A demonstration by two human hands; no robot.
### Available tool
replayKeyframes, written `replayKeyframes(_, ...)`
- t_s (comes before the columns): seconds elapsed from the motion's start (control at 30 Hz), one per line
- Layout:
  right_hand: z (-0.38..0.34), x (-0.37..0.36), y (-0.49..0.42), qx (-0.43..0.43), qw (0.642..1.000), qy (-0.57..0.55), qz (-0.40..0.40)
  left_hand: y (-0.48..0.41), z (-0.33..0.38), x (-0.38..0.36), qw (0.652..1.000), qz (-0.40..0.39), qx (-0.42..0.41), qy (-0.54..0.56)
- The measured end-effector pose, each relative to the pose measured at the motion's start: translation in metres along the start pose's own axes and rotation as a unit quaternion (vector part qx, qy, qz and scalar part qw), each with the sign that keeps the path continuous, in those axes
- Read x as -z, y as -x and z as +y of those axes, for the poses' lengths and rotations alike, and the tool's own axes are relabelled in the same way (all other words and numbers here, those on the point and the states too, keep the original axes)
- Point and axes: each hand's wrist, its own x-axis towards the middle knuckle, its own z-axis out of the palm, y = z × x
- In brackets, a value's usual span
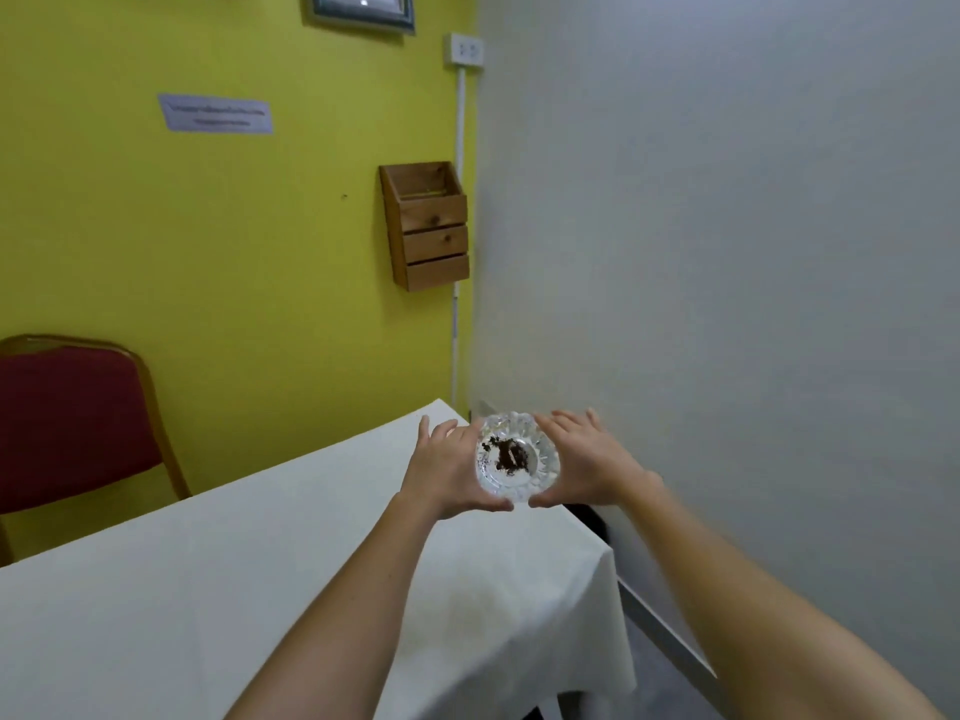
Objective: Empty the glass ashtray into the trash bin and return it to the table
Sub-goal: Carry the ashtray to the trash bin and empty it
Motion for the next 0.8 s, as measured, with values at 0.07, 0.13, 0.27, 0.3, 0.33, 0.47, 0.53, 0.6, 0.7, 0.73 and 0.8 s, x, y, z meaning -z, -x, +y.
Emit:
replayKeyframes(0.07, 0.033, 0.003, 0.01, -0.011, 1.0, 0.003, 0.004, -0.018, 0.028, -0.011, 1.0, 0.002, -0.01, 0.013)
replayKeyframes(0.13, 0.058, 0.004, 0.019, -0.021, 1.0, 0.005, 0.004, -0.033, 0.048, -0.02, 1.0, -0.001, -0.023, 0.02)
replayKeyframes(0.27, 0.101, 0.001, 0.034, -0.048, 0.999, -0.004, -0.007, -0.061, 0.084, -0.042, 0.999, -0.011, -0.047, 0.023)
replayKeyframes(0.3, 0.11, -0.001, 0.037, -0.054, 0.998, -0.007, -0.009, -0.067, 0.091, -0.047, 0.998, -0.015, -0.052, 0.027)
replayKeyframes(0.33, 0.12, -0.003, 0.039, -0.06, 0.998, -0.009, -0.011, -0.072, 0.098, -0.053, 0.998, -0.018, -0.055, 0.032)
replayKeyframes(0.47, 0.152, -0.016, 0.043, -0.083, 0.996, -0.014, -0.019, -0.09, 0.118, -0.071, 0.996, -0.03, -0.064, 0.048)
replayKeyframes(0.53, 0.166, -0.023, 0.04, -0.094, 0.995, -0.029, -0.026, -0.102, 0.124, -0.081, 0.996, -0.04, -0.069, 0.047)
replayKeyframes(0.6, 0.177, -0.029, 0.034, -0.106, 0.992, -0.065, -0.036, -0.116, 0.128, -0.09, 0.995, -0.043, -0.073, 0.047)
replayKeyframes(0.7, 0.201, -0.034, 0.016, -0.121, 0.985, -0.116, -0.047, -0.146, 0.133, -0.104, 0.995, -0.051, -0.067, 0.053)
replayKeyframes(0.73, 0.209, -0.035, 0.008, -0.125, 0.983, -0.127, -0.051, -0.158, 0.133, -0.109, 0.995, -0.052, -0.065, 0.055)
replayKeyframes(0.8, 0.224, -0.037, -0.007, -0.132, 0.978, -0.146, -0.066, -0.181, 0.134, -0.118, 0.995, -0.053, -0.064, 0.059)
